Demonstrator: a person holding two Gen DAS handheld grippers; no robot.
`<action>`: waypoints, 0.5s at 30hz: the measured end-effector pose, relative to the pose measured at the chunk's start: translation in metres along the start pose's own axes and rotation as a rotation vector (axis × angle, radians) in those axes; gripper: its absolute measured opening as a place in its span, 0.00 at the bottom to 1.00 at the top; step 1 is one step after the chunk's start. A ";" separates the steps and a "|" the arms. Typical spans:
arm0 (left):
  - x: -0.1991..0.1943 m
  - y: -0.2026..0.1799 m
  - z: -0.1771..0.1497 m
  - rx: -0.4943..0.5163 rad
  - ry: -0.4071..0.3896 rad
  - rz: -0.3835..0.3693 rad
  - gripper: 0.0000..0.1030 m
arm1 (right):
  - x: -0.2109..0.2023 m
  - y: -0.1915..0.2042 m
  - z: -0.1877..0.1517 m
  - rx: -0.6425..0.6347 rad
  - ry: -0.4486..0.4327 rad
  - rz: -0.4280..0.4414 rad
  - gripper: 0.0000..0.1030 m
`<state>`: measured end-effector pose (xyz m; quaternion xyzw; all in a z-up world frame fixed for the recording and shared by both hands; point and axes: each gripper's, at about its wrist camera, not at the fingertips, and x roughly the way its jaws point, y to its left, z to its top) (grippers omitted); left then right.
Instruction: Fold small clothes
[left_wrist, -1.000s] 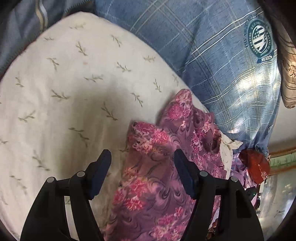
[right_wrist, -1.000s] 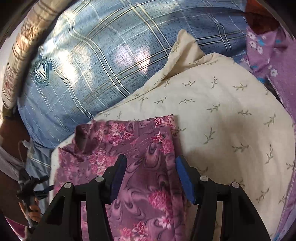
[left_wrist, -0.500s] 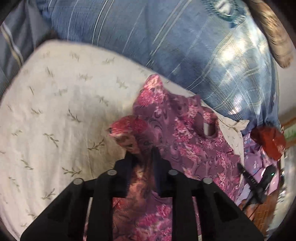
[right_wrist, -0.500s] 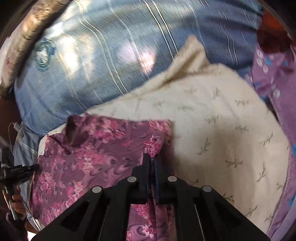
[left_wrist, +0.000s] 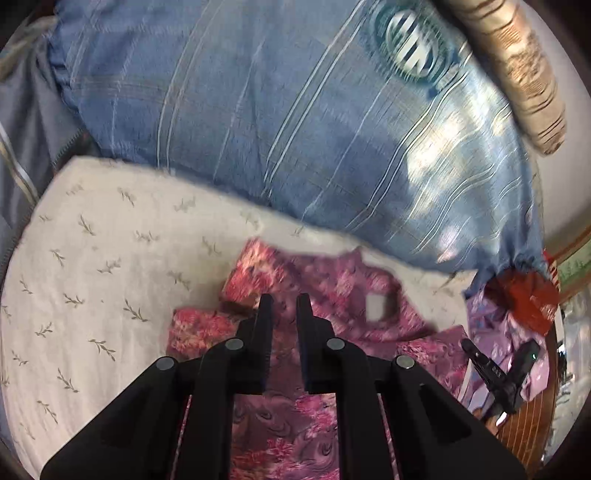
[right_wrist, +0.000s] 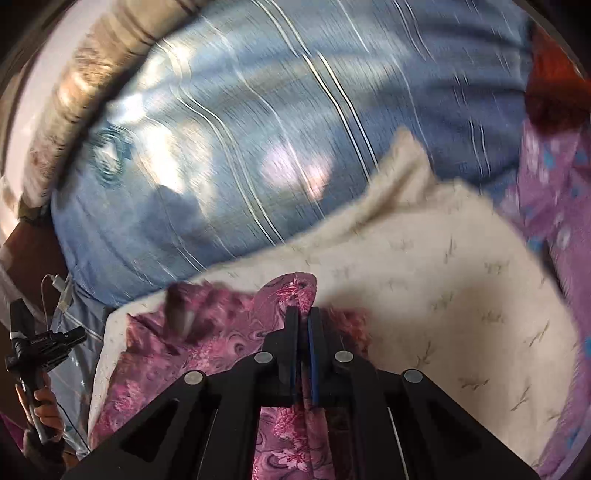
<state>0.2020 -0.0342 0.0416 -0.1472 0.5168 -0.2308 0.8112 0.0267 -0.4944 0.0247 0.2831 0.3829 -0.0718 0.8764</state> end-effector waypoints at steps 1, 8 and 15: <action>0.005 0.005 -0.001 -0.003 0.021 0.017 0.10 | 0.007 -0.007 -0.004 0.033 0.031 -0.001 0.09; 0.013 0.078 -0.022 -0.202 0.101 -0.008 0.53 | 0.013 -0.022 -0.014 0.104 0.068 0.053 0.38; 0.040 0.090 -0.046 -0.281 0.254 -0.178 0.60 | 0.028 -0.015 -0.017 0.071 0.080 0.000 0.38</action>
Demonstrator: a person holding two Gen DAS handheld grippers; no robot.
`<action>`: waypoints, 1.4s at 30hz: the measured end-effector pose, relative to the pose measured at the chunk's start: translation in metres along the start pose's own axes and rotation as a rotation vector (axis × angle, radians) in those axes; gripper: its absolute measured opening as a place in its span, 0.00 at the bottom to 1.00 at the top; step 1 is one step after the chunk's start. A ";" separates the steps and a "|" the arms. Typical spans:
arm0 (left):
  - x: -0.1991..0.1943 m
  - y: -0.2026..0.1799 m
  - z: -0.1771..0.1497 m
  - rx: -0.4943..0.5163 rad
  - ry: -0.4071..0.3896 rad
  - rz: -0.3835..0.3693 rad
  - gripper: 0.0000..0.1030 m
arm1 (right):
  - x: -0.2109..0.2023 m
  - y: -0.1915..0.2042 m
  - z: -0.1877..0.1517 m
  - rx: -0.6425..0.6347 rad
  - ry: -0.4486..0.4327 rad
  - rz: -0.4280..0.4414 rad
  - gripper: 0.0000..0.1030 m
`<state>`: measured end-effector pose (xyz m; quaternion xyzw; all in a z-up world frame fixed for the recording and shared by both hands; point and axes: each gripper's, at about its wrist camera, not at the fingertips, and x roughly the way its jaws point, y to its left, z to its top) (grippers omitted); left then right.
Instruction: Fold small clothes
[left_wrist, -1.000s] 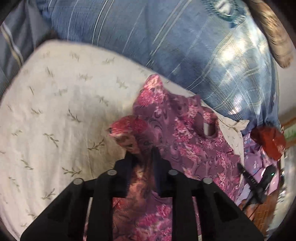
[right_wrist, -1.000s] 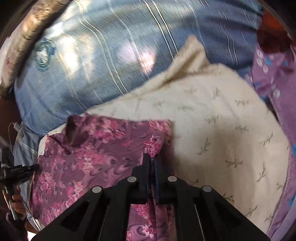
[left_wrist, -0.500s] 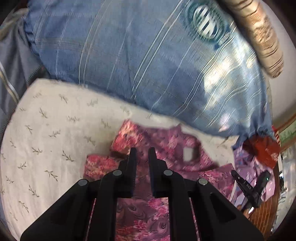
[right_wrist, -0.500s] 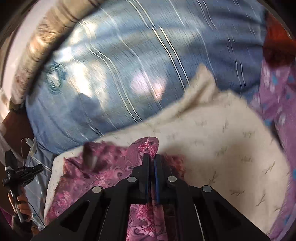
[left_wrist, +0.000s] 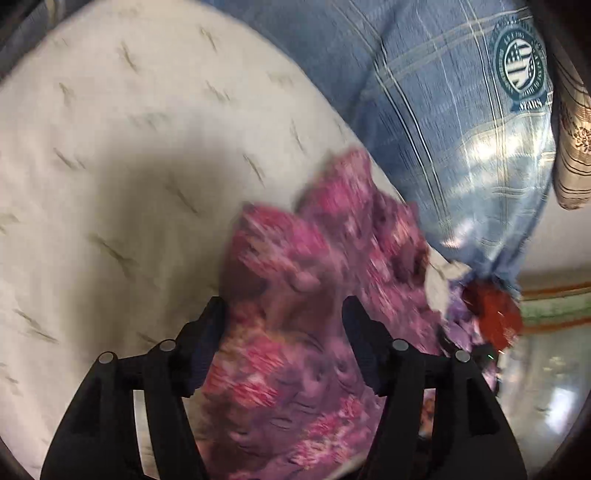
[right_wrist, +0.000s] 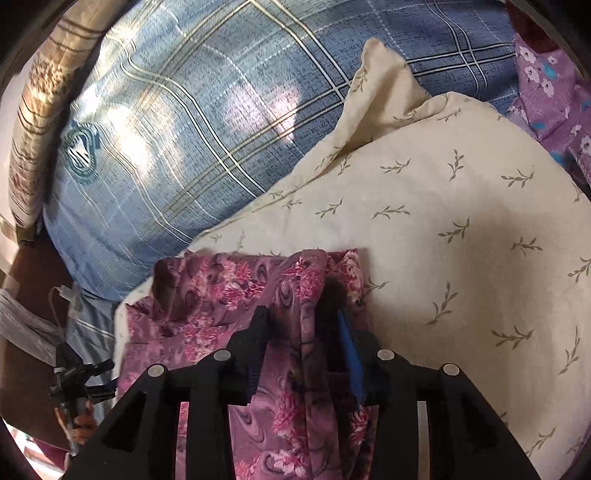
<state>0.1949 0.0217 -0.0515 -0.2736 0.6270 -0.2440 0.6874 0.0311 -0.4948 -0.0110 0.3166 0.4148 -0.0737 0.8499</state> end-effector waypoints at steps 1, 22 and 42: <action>-0.002 -0.003 -0.003 0.007 -0.023 0.014 0.55 | 0.001 0.004 -0.002 -0.028 -0.006 -0.030 0.36; -0.058 -0.131 0.007 0.257 -0.334 0.029 0.03 | -0.078 0.018 0.035 -0.038 -0.193 0.101 0.06; 0.003 -0.019 0.007 0.069 -0.010 0.064 0.34 | 0.001 0.035 -0.003 -0.189 0.010 -0.068 0.04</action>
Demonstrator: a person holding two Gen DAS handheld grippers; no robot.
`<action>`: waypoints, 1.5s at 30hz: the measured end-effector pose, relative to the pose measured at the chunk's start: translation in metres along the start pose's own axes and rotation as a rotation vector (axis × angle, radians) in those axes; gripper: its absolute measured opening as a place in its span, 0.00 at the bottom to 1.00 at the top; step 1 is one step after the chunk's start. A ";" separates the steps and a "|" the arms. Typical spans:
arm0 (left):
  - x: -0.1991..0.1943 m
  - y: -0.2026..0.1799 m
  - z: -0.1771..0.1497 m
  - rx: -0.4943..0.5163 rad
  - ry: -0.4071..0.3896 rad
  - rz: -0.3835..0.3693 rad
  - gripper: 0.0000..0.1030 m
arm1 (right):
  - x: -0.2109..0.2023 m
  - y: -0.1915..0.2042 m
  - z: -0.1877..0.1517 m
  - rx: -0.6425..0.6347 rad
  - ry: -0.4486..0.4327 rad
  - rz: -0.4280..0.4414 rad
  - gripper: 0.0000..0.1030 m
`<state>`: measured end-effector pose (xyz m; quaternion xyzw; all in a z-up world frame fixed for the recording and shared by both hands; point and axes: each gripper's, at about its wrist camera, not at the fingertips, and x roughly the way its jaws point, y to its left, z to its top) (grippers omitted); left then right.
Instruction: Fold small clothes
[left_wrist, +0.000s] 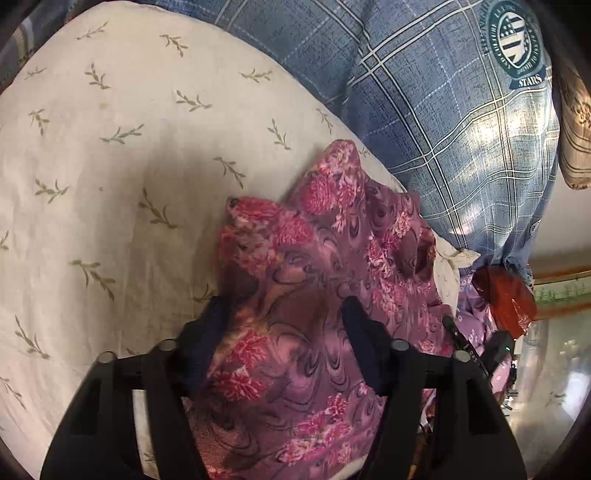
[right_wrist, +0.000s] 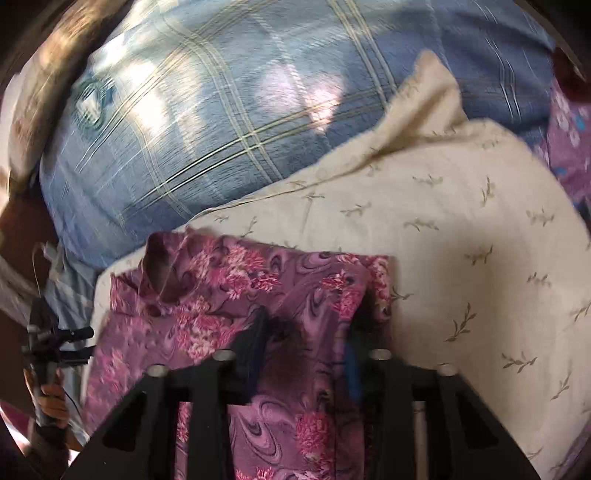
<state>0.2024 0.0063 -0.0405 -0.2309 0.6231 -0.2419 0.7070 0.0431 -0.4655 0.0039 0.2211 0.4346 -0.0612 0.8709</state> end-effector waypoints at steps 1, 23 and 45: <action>-0.004 -0.001 -0.002 0.007 -0.021 -0.008 0.19 | -0.008 0.003 -0.001 -0.018 -0.016 -0.001 0.04; -0.034 -0.044 0.040 0.043 -0.125 -0.019 0.16 | -0.036 -0.016 0.033 0.092 -0.127 0.093 0.04; -0.063 -0.103 -0.002 0.223 -0.217 -0.127 0.01 | -0.058 -0.020 0.027 0.143 -0.225 0.179 0.03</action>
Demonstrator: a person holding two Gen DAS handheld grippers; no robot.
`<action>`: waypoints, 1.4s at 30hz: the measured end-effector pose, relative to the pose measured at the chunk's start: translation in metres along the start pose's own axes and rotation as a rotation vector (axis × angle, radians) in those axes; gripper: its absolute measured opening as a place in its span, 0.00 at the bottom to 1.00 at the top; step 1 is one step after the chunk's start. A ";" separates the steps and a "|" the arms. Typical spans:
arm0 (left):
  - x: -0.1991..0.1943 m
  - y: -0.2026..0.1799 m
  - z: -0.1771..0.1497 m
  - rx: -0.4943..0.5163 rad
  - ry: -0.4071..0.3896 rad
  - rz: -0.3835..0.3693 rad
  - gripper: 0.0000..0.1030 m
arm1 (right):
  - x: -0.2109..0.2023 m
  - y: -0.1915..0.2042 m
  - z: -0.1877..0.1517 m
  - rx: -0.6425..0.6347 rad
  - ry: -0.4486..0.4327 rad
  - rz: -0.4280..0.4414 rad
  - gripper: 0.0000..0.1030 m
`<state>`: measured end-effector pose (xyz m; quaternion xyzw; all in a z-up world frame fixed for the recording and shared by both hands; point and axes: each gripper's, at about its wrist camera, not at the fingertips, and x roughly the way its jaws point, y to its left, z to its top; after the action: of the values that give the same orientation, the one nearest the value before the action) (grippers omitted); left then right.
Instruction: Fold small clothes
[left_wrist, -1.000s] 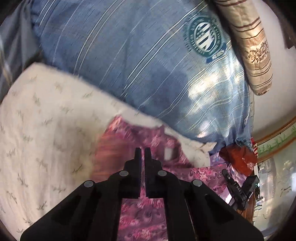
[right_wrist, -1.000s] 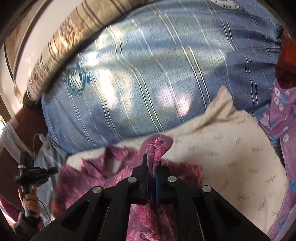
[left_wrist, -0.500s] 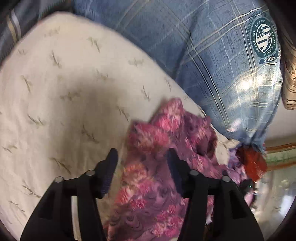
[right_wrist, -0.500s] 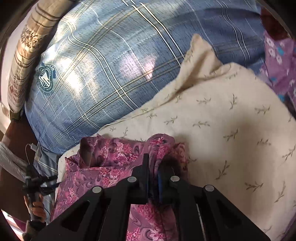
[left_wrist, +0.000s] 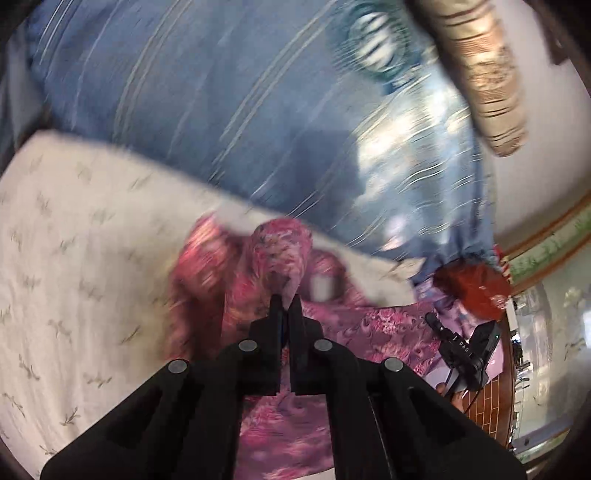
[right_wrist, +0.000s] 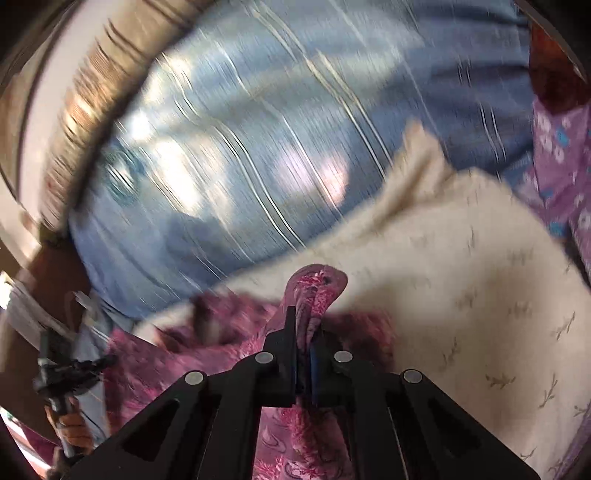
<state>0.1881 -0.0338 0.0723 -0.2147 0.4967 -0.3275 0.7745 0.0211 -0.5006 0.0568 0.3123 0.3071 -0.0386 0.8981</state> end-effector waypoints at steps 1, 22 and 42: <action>0.000 -0.004 0.004 0.014 -0.012 0.002 0.01 | -0.004 0.002 0.006 0.004 -0.022 0.010 0.03; 0.019 0.049 0.015 -0.150 0.013 0.142 0.19 | -0.002 -0.056 -0.012 0.128 0.056 -0.134 0.44; 0.005 0.071 -0.147 -0.333 0.081 0.012 0.59 | -0.047 -0.069 -0.184 0.542 0.235 0.179 0.61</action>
<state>0.0761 0.0107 -0.0383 -0.3237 0.5764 -0.2444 0.7094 -0.1318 -0.4542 -0.0666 0.5687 0.3587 -0.0036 0.7402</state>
